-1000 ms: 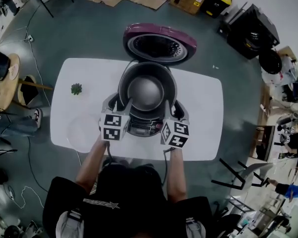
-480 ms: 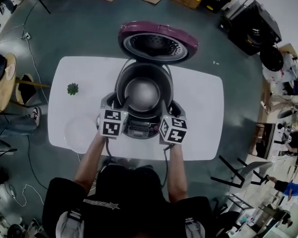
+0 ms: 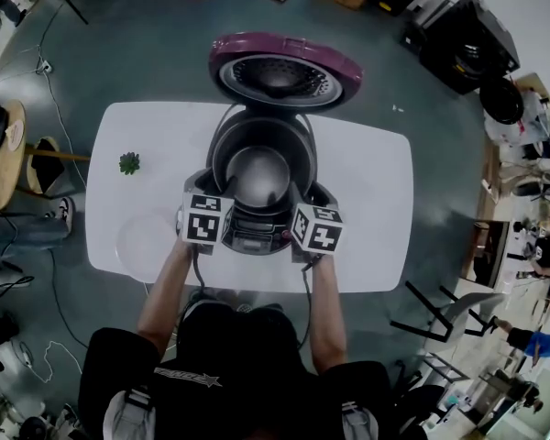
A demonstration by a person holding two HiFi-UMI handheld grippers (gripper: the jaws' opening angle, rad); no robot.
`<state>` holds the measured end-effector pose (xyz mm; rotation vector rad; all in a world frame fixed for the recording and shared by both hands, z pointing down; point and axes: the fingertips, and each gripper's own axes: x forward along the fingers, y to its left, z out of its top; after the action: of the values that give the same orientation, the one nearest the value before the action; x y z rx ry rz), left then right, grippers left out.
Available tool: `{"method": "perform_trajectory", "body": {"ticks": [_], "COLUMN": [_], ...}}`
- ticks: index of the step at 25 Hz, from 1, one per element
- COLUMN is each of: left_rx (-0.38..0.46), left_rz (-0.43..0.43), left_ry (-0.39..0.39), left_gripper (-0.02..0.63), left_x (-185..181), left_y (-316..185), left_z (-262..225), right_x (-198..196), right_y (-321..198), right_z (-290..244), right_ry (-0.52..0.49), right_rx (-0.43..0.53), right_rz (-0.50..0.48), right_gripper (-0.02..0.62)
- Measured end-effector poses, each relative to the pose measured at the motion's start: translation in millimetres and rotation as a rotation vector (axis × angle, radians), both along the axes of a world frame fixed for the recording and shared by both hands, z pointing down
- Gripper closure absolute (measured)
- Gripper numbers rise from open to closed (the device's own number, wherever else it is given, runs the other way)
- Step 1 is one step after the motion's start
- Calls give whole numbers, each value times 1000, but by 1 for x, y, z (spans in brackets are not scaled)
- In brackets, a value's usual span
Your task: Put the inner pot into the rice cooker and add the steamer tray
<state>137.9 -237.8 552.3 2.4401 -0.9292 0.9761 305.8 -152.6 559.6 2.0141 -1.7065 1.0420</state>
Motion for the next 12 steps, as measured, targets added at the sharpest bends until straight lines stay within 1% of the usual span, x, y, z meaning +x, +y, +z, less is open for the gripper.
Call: {"method": "perform_trajectory", "body": {"ticks": [4,6,9,12], "left_rx": [-29,-38,-48,-55], "left_rz": [14,34,37,28], "left_ry": [-12,-18,-8,4], "left_gripper": [393,355,356,354], "left_x": [3,4,3,-1], "left_y": [2,3,6,8], "left_z": [6,7,8,7], "right_x": [1,1,0,1], "right_y": [-2,-3,0,2], "right_z": [0,0,1,-2], "right_ry": [-24,-27,-25,-6], "right_rx": [8,7,-1,11], "right_rz": [12,11,17,29], "right_gripper": [423,418,408,394]}}
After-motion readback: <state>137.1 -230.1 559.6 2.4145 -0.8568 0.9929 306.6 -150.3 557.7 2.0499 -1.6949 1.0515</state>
